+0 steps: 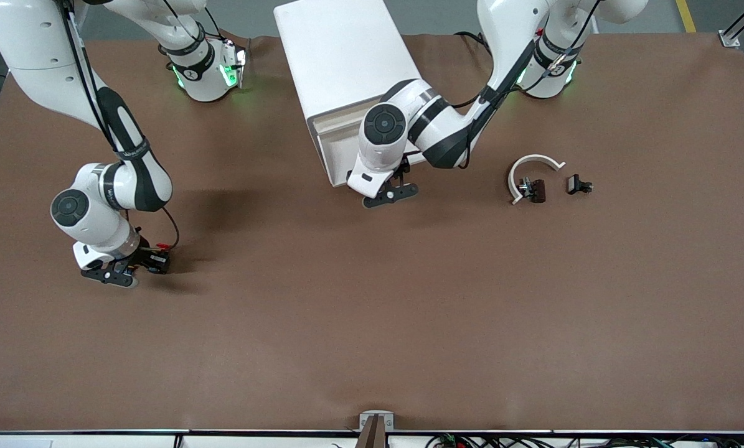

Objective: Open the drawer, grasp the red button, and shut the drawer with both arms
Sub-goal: 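Push the drawer shut with the left gripper while the right gripper lowers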

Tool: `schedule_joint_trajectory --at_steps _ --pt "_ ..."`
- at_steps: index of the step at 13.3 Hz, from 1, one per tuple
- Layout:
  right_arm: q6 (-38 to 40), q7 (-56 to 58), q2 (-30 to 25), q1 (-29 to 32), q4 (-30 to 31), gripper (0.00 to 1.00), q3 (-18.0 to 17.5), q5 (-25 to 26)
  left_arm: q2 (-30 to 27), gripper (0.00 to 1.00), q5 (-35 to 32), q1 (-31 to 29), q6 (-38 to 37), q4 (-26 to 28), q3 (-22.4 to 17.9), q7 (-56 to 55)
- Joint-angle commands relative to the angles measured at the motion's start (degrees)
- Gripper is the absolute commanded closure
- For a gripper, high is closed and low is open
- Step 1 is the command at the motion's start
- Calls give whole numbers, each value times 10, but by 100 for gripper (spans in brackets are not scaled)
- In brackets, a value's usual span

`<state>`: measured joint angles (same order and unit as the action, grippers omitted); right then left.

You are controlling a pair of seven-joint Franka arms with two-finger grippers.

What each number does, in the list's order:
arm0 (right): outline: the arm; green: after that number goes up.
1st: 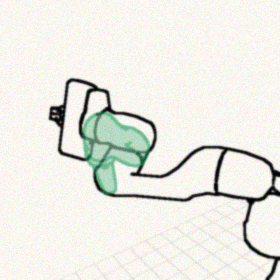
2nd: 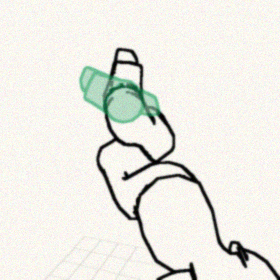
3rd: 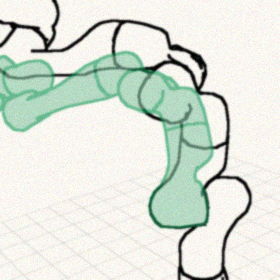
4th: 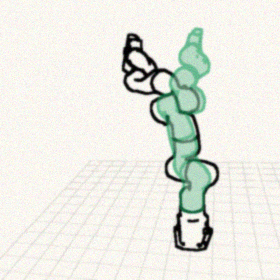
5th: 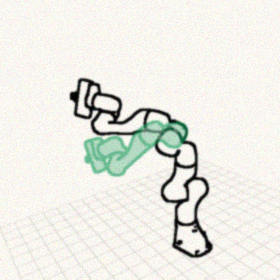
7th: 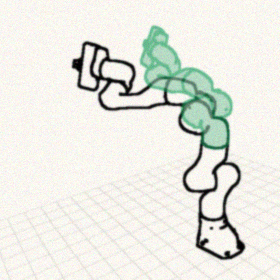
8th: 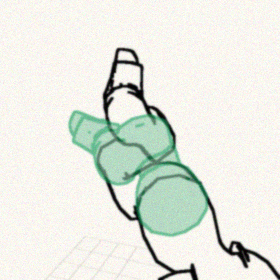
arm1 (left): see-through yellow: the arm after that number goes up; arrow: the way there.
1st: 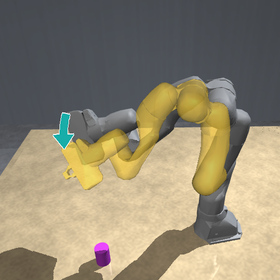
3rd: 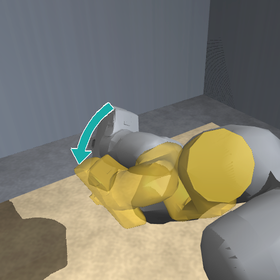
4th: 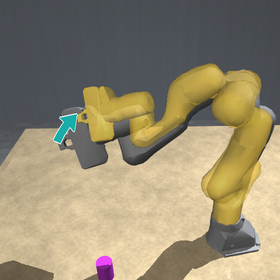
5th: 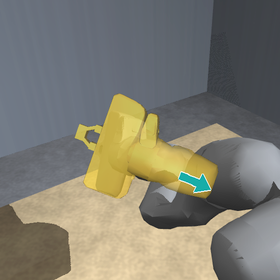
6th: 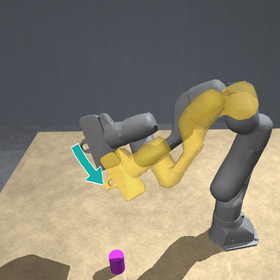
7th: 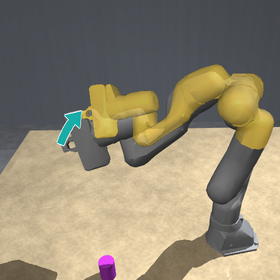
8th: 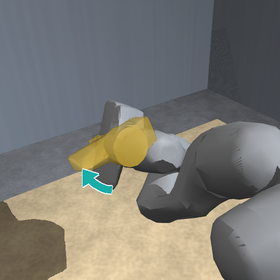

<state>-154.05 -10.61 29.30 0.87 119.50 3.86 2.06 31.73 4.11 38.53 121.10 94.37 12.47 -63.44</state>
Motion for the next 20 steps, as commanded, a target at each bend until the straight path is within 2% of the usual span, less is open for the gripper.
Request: schedule_joint_trajectory --at_steps 1,5,13,20 --pt "-3 9 6 23 -1 100 -30 -7 -7 0 2 29 5 6 -1 -24" --pt "-3 9 17 52 -4 100 -68 -7 -7 0 6 60 5 3 0 -56" --pt "-4 9 34 53 -29 100 -68 -7 -9 0 26 94 3 1 5 -79" --pt "-3 9 37 48 -37 100 -69 -7 -8 0 43 97 0 -2 12 -80"
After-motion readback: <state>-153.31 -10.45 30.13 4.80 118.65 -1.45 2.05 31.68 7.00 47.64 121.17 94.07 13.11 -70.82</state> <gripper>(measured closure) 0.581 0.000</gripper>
